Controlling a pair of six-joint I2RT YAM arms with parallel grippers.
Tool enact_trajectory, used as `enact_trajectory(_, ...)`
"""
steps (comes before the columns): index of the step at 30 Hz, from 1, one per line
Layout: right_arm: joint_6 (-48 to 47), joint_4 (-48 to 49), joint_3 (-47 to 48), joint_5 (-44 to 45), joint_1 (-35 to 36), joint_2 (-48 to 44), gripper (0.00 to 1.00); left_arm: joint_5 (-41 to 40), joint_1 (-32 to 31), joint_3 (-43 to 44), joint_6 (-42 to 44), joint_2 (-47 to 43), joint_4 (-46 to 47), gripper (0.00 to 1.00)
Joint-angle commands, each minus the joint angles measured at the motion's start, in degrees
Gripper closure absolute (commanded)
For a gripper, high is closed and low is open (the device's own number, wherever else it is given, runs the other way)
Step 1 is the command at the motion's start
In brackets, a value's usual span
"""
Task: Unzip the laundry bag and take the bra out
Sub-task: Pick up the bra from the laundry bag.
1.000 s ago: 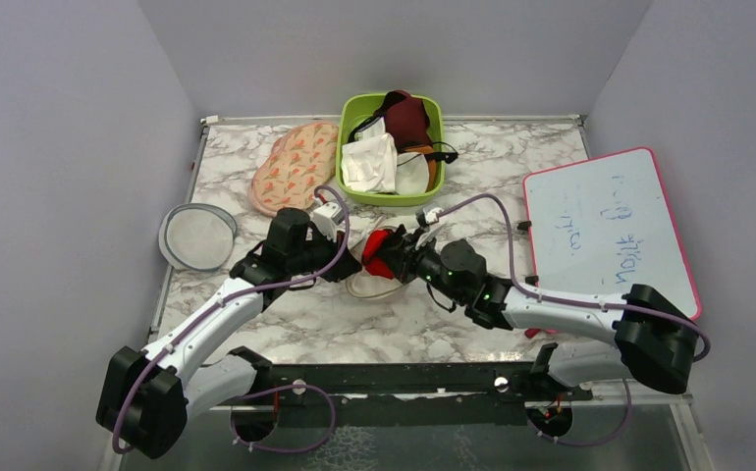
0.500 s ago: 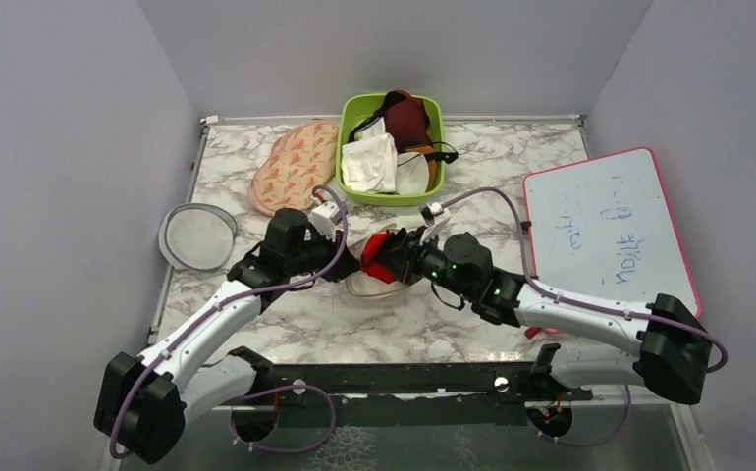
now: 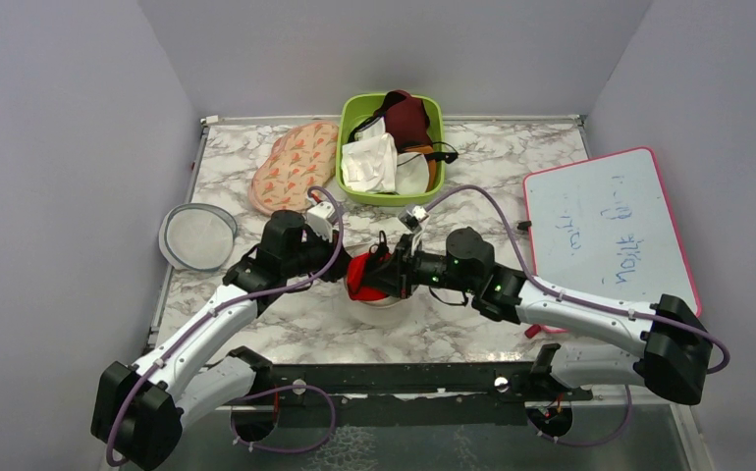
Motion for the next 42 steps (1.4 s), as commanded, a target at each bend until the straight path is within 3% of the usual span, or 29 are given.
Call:
enact_trajectory(1, 3.1, 11.6, 0.2, -2.1, 0.2, -2.0, 0.99, -0.8, -0.1, 0.7, 0.1, -0.4, 0.8, 1.00)
enact_trajectory(5, 5.7, 19.0, 0.7, 3.1, 0.1, -0.7, 0.99, 1.7, -0.1, 0.7, 0.1, 0.4, 1.7, 1.00)
enact_trajectory(9, 2.3, 19.9, 2.5, 9.8, 0.1, 0.4, 0.99, 3.3, -0.2, 0.3, -0.2, -0.1, 2.6, 1.00)
enact_trajectory(22, -12.2, 5.2, 3.1, 31.8, 0.2, -6.9, 0.99, 4.3, -0.2, 0.1, 0.1, -1.6, 3.7, 1.00)
enact_trajectory(32, -12.2, 5.8, 5.2, 30.8, 0.1, -1.8, 0.99, 3.7, -0.1, 0.1, 0.1, -1.2, 3.8, 1.00)
enact_trajectory(42, -15.1, -2.7, 7.1, 44.1, 0.1, -3.9, 0.99, 0.6, -0.1, 0.8, 0.7, -1.2, 1.5, 1.00)
